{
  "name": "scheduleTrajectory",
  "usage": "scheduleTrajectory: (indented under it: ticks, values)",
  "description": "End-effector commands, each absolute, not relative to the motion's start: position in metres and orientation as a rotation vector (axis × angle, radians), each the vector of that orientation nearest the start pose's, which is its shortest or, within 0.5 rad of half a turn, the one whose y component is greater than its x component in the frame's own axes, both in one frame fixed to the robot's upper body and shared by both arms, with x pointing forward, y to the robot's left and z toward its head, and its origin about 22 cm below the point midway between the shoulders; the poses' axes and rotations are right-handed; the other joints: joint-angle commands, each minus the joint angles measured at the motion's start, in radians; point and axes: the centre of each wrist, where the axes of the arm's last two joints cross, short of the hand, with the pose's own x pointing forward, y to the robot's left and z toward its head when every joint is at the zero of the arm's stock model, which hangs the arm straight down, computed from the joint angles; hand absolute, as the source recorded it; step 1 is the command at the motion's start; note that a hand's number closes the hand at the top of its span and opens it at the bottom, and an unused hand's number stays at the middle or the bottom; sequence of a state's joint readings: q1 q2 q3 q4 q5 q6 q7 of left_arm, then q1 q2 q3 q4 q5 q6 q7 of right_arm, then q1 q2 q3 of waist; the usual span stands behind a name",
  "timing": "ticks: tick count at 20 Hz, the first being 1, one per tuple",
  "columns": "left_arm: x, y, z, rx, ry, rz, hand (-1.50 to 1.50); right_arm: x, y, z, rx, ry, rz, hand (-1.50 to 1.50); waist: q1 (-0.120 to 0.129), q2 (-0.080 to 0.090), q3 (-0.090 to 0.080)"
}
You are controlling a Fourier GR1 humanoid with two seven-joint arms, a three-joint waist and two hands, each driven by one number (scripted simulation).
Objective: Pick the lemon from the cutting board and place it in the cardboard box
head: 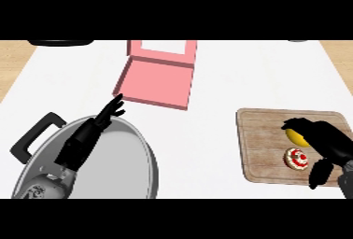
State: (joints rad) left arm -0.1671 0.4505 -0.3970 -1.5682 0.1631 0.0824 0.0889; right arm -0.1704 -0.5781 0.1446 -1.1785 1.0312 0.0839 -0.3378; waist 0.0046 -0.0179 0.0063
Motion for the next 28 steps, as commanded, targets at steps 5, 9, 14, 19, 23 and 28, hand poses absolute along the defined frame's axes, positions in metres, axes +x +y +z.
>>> scheduleTrajectory:
  ticks: [5, 9, 14, 19, 23, 28]
  values:
    - [0.268, 0.211, 0.05, -0.05, -1.589, -0.487, 0.0, 0.287, -0.173, -0.014, -0.758, -1.27, 1.421, 1.5, 0.026, 0.015, -0.01]
    - [0.263, 0.204, 0.053, -0.082, -1.586, -0.496, 0.0, 0.285, -0.107, 0.008, -0.817, -1.288, 1.355, 1.5, 0.051, 0.016, -0.009]
    - [0.267, 0.204, 0.054, -0.107, -1.58, -0.529, 0.0, 0.287, -0.056, 0.056, -1.074, -1.363, 1.237, 1.5, 0.078, 0.019, -0.009]
    - [0.279, 0.193, 0.062, -0.112, -1.603, -0.545, 0.0, 0.27, -0.009, 0.088, -1.172, -1.413, 1.122, 1.5, 0.092, 0.024, -0.007]
    - [0.284, 0.188, 0.057, -0.121, -1.603, -0.532, 0.0, 0.245, 0.023, 0.123, -1.175, -1.486, 1.09, 1.5, 0.093, 0.022, -0.009]
    - [0.277, 0.195, 0.049, -0.096, -1.594, -0.527, 0.0, 0.231, 0.042, 0.171, -1.137, -1.612, 0.952, 1.5, 0.095, 0.017, -0.01]
